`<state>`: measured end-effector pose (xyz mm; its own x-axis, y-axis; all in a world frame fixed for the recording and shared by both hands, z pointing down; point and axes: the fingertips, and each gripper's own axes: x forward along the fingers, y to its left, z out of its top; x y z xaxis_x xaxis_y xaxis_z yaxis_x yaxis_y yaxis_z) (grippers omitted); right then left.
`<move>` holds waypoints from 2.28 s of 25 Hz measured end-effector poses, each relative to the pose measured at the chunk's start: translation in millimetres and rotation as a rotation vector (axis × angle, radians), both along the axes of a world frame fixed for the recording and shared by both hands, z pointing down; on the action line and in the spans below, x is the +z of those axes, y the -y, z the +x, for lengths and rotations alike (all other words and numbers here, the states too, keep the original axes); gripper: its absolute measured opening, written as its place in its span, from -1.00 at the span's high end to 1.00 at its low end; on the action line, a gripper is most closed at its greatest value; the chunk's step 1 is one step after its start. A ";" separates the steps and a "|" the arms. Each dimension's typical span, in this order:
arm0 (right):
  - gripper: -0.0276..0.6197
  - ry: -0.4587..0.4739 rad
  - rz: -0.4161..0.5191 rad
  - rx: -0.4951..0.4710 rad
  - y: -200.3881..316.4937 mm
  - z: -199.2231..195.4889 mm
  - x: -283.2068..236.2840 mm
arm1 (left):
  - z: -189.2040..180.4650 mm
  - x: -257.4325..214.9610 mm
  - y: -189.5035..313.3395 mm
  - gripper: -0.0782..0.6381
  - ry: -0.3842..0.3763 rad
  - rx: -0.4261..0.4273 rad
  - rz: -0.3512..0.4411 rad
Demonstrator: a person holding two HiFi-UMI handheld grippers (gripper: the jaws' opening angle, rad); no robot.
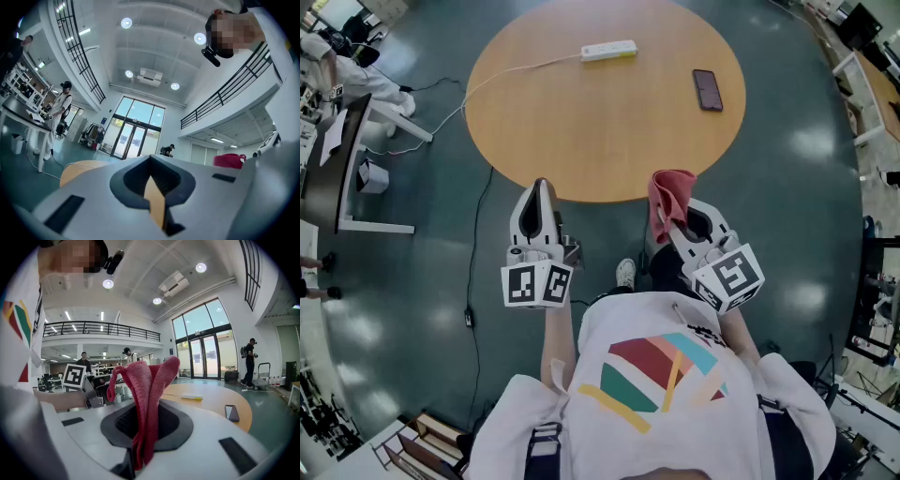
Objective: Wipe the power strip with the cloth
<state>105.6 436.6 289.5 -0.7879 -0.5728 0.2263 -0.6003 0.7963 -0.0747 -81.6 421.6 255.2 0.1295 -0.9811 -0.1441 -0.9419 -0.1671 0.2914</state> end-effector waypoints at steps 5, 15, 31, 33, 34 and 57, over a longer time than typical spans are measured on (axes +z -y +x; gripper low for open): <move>0.79 -0.014 -0.004 0.035 57.2 19.4 8.7 | 9.9 13.0 47.5 0.66 0.026 0.014 -0.017; 0.79 0.059 -0.041 0.040 223.5 48.4 19.5 | 24.7 7.3 182.6 0.66 0.149 -0.031 -0.019; 0.79 -0.002 -0.208 -0.053 396.0 25.8 71.8 | 39.1 37.9 364.7 0.66 0.413 0.055 -0.063; 0.79 -0.020 -0.202 -0.060 404.9 17.6 70.2 | 37.6 48.7 386.4 0.63 0.444 0.110 -0.074; 0.79 -0.024 -0.202 -0.064 409.0 13.3 70.2 | 35.7 55.3 398.3 0.51 0.450 0.140 -0.084; 0.80 0.061 -0.865 -0.235 632.9 -212.9 172.9 | -57.8 281.7 602.0 0.55 1.179 0.710 -0.560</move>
